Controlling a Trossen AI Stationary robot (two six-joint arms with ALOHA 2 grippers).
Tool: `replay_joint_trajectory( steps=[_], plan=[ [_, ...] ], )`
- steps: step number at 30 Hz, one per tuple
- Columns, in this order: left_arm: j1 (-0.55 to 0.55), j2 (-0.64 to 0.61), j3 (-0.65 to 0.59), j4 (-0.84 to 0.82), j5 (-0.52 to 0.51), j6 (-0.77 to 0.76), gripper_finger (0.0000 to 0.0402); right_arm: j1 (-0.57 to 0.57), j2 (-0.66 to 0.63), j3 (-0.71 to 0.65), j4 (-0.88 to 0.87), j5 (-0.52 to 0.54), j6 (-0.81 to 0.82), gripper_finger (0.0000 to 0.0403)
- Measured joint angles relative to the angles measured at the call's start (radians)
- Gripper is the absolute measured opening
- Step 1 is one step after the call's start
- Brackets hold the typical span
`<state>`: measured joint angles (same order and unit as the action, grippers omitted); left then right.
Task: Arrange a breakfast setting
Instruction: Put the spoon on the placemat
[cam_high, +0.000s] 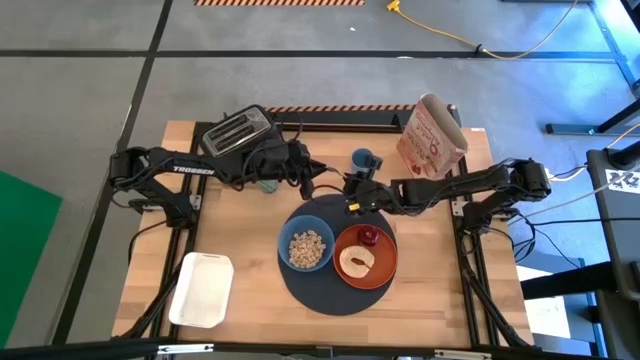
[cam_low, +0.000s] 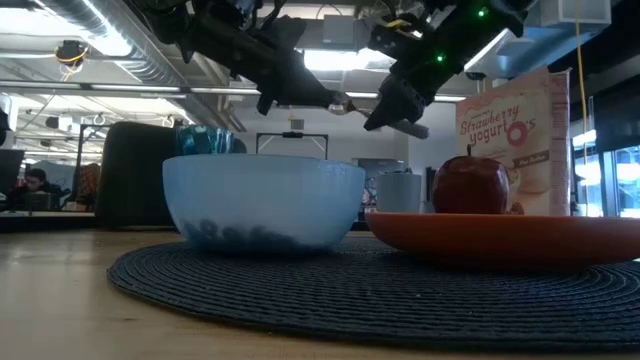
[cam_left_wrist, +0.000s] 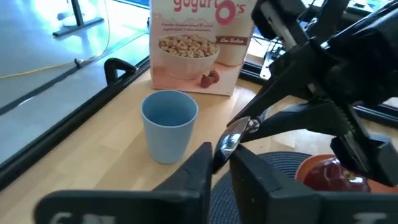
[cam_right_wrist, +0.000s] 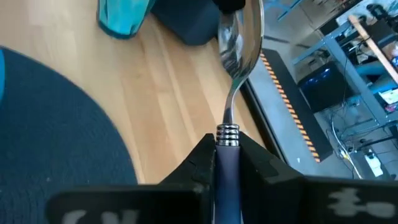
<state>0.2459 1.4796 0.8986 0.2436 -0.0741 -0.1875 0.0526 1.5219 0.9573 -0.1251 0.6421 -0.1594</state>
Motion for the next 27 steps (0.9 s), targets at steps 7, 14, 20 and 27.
replay_joint_trajectory(
  steps=[7,14,20,27],
  plan=[
    [0.001,-0.001,0.0,0.013,0.058,-0.177,0.0117,0.0,0.0,0.0,-0.008,0.03,0.024,0.0026],
    [0.005,-0.027,0.0,-0.027,0.033,-0.021,0.0142,-0.013,-0.003,0.0,-0.041,-0.116,0.085,0.0026],
    [-0.004,-0.105,0.001,-0.054,0.03,0.098,0.0141,-0.087,-0.004,-0.001,-0.156,-0.562,0.257,0.0026],
    [-0.037,-0.159,0.001,-0.079,0.031,0.117,0.0142,-0.129,0.047,-0.003,-0.167,-0.733,0.311,0.0028]
  ],
)
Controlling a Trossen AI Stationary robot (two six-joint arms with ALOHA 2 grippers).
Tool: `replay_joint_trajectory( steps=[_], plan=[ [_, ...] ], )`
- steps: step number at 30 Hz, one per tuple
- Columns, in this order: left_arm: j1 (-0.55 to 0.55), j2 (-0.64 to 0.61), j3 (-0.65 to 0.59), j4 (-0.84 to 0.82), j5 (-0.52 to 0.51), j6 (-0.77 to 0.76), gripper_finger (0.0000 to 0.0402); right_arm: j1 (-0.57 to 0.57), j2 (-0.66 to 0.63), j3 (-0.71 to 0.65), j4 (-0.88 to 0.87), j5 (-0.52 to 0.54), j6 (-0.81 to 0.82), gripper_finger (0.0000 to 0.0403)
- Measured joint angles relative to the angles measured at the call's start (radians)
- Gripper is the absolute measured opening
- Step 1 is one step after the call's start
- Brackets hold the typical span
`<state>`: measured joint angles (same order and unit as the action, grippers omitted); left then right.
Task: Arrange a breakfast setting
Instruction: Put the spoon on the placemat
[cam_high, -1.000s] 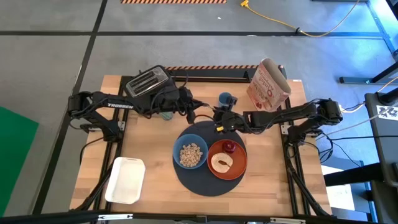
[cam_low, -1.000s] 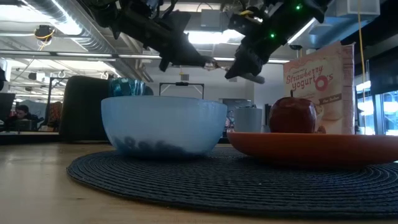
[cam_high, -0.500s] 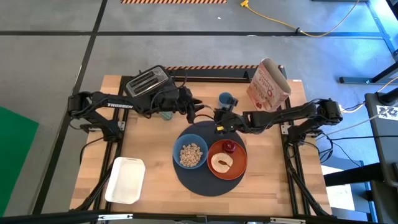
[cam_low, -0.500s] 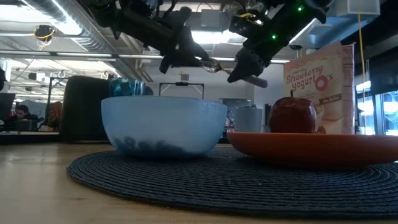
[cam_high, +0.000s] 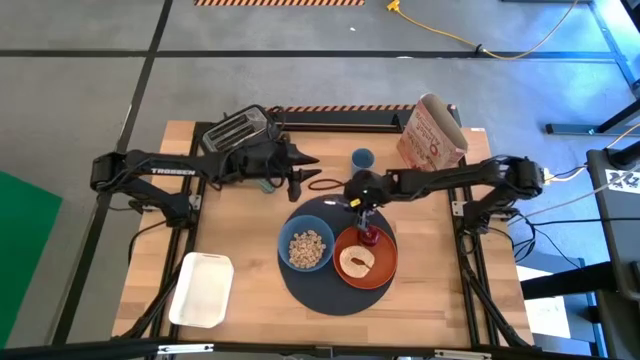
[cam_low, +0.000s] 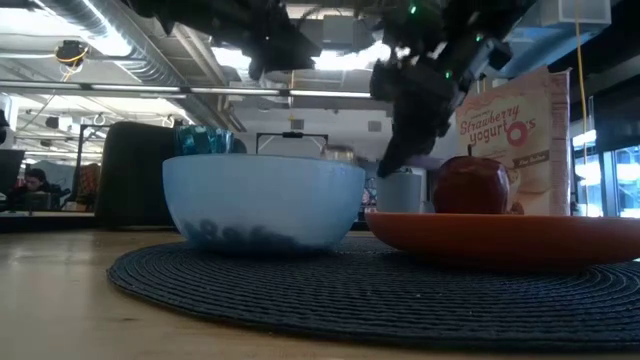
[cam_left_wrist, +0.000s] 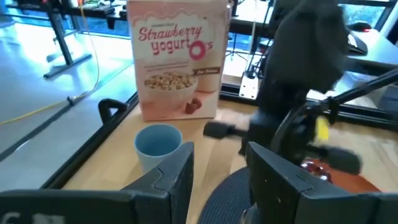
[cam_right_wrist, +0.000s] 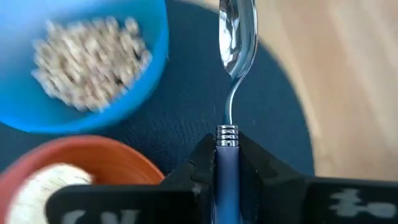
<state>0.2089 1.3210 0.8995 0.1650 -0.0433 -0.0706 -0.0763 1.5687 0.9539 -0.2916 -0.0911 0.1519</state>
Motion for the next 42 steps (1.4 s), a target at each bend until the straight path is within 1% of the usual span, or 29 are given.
replay_joint_trajectory(
  steps=[4,8,11,13,16,20,27,35,38,42],
  plan=[
    [-0.02,0.0,0.0,-0.002,0.0,0.028,0.0142,-0.003,0.073,0.0,0.005,-0.026,0.0,0.0029],
    [-0.025,0.0,0.0,-0.001,0.0,0.03,0.0142,-0.003,0.12,0.0,0.003,0.001,-0.003,0.0029],
    [-0.024,0.0,0.0,0.0,-0.005,0.03,0.0142,-0.01,0.131,0.0,0.004,-0.007,-0.023,0.003],
    [-0.024,0.0,0.0,-0.001,-0.026,0.031,0.0142,-0.011,0.131,0.0,0.003,-0.035,-0.024,0.003],
    [-0.024,0.0,0.0,-0.002,-0.055,0.032,0.0142,-0.011,0.131,0.0,0.005,-0.041,-0.025,0.003],
    [-0.024,0.0,0.0,-0.008,-0.058,0.048,0.0142,-0.011,0.136,0.0,0.007,-0.04,-0.024,0.003],
    [-0.025,0.0,-0.001,-0.018,-0.057,0.048,0.0142,-0.011,0.195,0.005,0.024,-0.048,-0.012,0.0031],
    [-0.024,0.0,-0.001,-0.018,-0.057,0.049,0.0142,-0.011,0.199,0.004,0.025,-0.059,-0.014,0.0032],
    [-0.024,0.0,-0.001,-0.019,-0.057,0.049,0.0142,-0.011,0.199,0.004,0.026,-0.046,-0.014,0.0046],
    [-0.024,0.0,-0.001,-0.019,-0.057,0.049,0.0142,-0.011,0.199,0.003,0.028,-0.041,-0.014,0.0092]
  ],
)
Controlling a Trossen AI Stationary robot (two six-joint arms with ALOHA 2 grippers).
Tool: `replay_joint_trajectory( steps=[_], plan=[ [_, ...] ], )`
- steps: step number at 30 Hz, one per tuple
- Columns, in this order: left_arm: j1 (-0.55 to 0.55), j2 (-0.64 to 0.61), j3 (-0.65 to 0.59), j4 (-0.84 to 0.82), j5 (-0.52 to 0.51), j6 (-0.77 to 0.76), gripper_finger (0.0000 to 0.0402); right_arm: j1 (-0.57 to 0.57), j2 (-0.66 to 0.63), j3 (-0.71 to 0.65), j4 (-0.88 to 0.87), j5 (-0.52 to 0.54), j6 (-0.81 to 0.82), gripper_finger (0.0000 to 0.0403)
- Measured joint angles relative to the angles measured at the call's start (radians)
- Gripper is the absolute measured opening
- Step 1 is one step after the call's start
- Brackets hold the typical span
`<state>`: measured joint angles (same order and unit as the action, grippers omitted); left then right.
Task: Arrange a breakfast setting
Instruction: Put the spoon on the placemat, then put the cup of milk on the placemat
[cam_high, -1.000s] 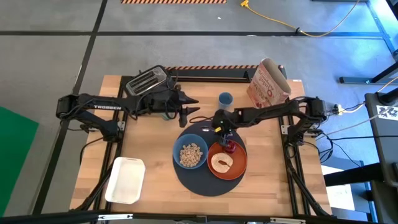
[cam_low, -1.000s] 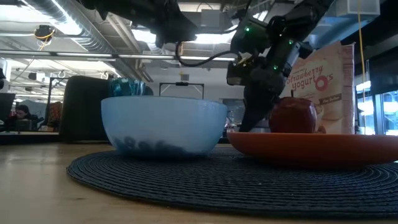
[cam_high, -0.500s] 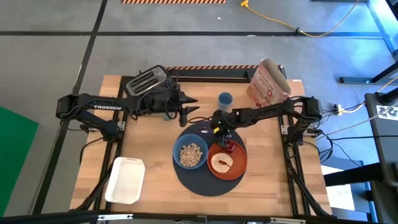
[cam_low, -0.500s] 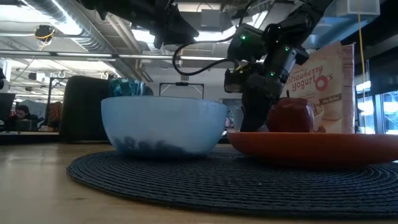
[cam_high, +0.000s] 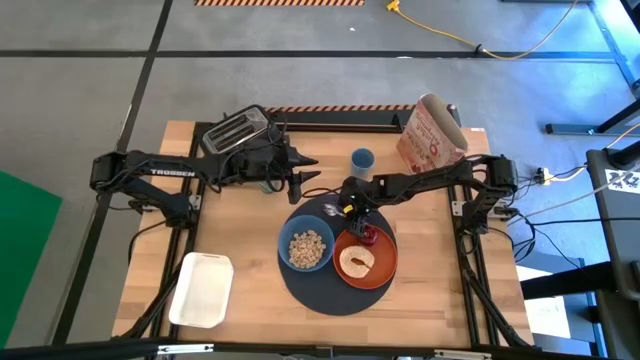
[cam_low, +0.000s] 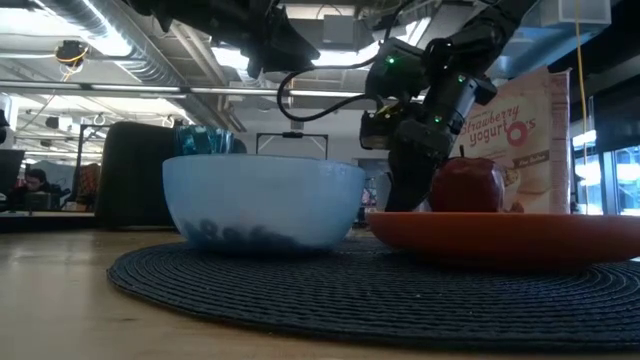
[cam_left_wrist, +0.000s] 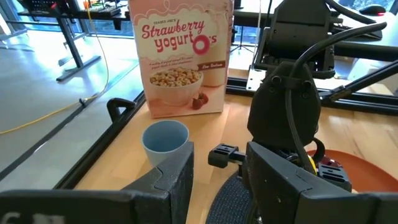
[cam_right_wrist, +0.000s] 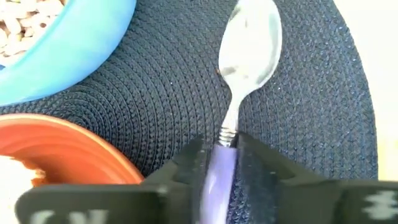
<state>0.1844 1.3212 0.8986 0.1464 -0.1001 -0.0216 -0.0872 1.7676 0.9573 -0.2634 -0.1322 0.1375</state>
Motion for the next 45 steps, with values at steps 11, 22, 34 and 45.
replay_joint_trajectory(
  steps=[11,22,34,45],
  plan=[
    [0.0,0.0,0.0,-0.004,-0.002,0.0,0.0142,0.003,-0.008,-0.012,-0.029,0.139,-0.002,0.0194],
    [0.0,0.0,0.0,-0.015,-0.016,0.031,0.0142,0.003,-0.147,-0.005,-0.008,0.193,-0.014,0.0169],
    [0.0,-0.016,0.0,-0.115,-0.056,0.056,0.0142,0.072,-0.348,-0.004,-0.031,0.346,0.014,0.0153],
    [-0.032,-0.194,0.0,-0.563,-0.223,0.029,0.0142,0.208,-0.41,-0.003,-0.034,0.611,-0.064,0.0147]
  ],
)
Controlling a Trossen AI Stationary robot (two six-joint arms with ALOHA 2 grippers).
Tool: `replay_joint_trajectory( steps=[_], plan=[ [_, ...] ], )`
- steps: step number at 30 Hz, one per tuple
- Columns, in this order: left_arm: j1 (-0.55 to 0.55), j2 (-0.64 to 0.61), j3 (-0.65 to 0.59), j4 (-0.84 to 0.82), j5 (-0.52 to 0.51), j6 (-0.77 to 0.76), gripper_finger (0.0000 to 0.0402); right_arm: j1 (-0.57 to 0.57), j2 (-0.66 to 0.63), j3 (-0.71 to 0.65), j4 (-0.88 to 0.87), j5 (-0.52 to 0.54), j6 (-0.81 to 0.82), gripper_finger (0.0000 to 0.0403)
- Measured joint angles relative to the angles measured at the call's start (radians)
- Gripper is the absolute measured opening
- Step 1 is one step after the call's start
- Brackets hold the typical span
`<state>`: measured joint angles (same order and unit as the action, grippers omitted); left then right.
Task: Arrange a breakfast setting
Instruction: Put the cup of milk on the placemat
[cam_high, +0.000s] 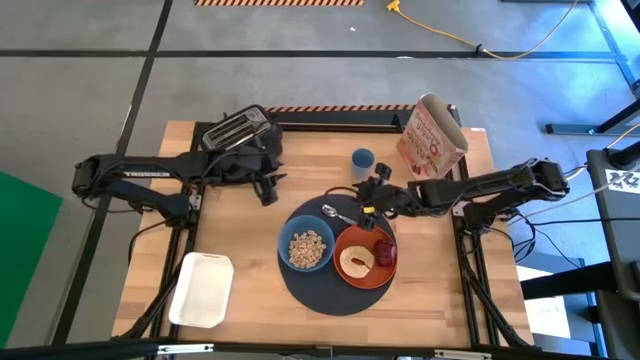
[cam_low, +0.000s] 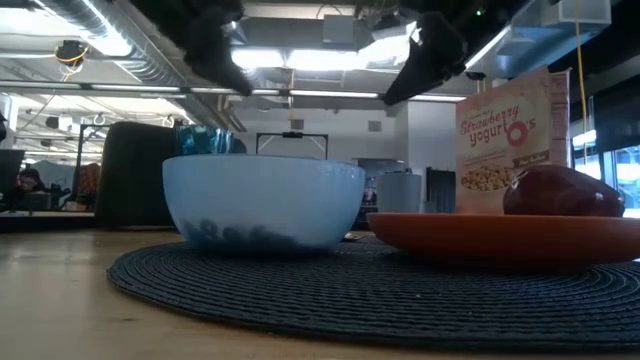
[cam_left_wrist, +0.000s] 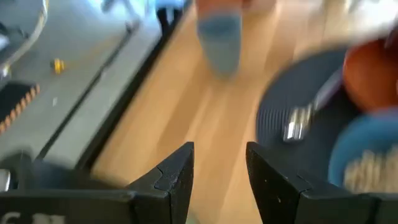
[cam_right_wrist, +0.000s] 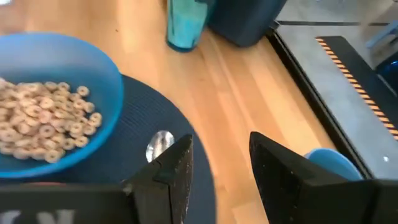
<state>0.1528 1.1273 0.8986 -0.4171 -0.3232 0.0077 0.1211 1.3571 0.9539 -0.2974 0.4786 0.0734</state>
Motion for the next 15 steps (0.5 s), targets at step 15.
replay_joint_trajectory(
  steps=[15],
  plan=[
    [0.046,0.01,0.0,-0.199,-0.004,-0.13,0.0142,-0.188,-0.008,0.0,0.219,-0.415,-0.067,0.0147]
  ],
)
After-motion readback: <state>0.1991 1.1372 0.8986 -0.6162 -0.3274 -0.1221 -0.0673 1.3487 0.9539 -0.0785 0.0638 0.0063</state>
